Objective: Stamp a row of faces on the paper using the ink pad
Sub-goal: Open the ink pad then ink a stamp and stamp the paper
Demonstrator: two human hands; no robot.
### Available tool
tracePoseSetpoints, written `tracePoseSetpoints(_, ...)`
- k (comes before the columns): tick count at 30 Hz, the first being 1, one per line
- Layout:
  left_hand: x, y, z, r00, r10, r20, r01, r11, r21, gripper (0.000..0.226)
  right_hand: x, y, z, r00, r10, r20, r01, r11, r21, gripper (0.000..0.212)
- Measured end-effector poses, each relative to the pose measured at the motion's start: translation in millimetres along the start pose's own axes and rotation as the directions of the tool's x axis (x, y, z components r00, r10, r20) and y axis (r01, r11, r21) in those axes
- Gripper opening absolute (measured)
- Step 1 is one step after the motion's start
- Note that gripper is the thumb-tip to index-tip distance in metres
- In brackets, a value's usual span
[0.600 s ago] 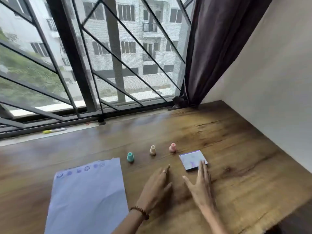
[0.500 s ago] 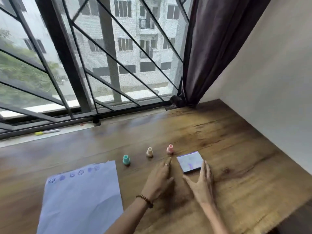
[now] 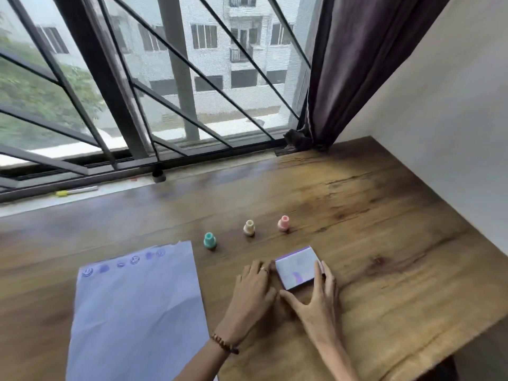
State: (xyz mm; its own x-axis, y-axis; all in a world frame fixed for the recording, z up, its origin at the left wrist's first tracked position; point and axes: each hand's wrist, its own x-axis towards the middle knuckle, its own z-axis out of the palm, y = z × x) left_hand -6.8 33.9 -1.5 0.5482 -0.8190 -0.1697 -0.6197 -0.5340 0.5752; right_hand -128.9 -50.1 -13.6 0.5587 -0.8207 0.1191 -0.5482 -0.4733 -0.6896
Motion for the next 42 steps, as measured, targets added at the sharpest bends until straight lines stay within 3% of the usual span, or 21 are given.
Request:
tracePoseSetpoints(1,-12.1,-5.8,-1.9,1.000,-0.010,0.000,0.010,1.000,-0.028,0.056,-12.6,-6.3,4.1,0.998,0.024,0.053,-0.023,1.000,-0.014,0.092)
tracePoseSetpoints(5,-51.3,-24.5,-7.8,0.999,-0.032,-0.001,0.032,0.992,-0.126,0.053,-30.9,-16.7,15.5,0.998,0.005,-0.057,-0.007,1.000,-0.029,0.087)
tracePoseSetpoints(7,-68.0,-28.7,-9.5,0.997,-0.074,-0.030,0.064,0.968,-0.243,0.053,-50.1,-34.6,21.3,0.999,-0.009,0.043,0.011,0.998,-0.065,0.089)
tracePoseSetpoints(9,-80.1,-30.5,-11.3,0.992,-0.108,-0.065,0.082,0.942,-0.326,0.055,-58.6,-40.1,26.0,0.996,-0.062,0.057,0.069,0.987,-0.146,0.089)
tracePoseSetpoints(13,-88.2,-33.3,-16.2,0.990,-0.117,-0.078,0.076,0.911,-0.406,0.060,-56.7,-47.3,15.4,0.997,-0.015,0.081,0.029,0.986,-0.165,0.084)
tracePoseSetpoints(16,-86.1,-34.9,-17.0,0.992,-0.096,-0.077,0.060,0.924,-0.378,0.061,-47.4,-48.4,-3.1,0.980,0.079,0.181,-0.066,0.995,-0.076,0.064)
tracePoseSetpoints(19,-82.4,-35.5,-14.8,0.992,-0.082,-0.101,0.043,0.940,-0.339,0.059,-31.5,-47.2,-28.6,0.960,0.124,0.252,-0.164,0.976,0.146,0.048)
tracePoseSetpoints(24,-78.7,-38.5,-11.8,0.987,-0.084,-0.139,0.034,0.945,-0.326,0.057,-7.7,-24.8,-35.8,0.953,0.250,0.169,-0.300,0.839,0.455,0.027)
tracePoseSetpoints(27,-77.3,-40.7,-10.4,0.988,-0.083,-0.132,0.036,0.945,-0.324,0.058,6.2,-2.8,-34.7,0.928,0.366,0.071,-0.346,0.776,0.527,0.015)
tracePoseSetpoints(31,-75.8,-40.7,-11.6,0.988,-0.080,-0.132,0.034,0.947,-0.318,0.057,17.7,22.9,-34.6,0.931,0.364,-0.015,-0.327,0.853,0.406,0.006)
tracePoseSetpoints(35,-74.8,-42.1,-16.4,0.993,-0.084,-0.080,0.054,0.944,-0.324,0.047,22.4,23.9,-35.8,0.938,0.342,-0.055,-0.326,0.925,0.194,0.011)
tracePoseSetpoints(39,-67.4,-37.9,-24.5,0.987,-0.084,-0.134,0.040,0.953,-0.300,0.031,26.4,13.4,-39.0,0.970,0.226,-0.091,-0.233,0.970,-0.068,0.009)
tracePoseSetpoints(42,-45.6,-21.6,-33.8,0.983,-0.085,-0.161,0.023,0.936,-0.353,0.026,37.1,2.2,-37.5,0.981,0.179,-0.077,-0.185,0.979,-0.082,0.006)
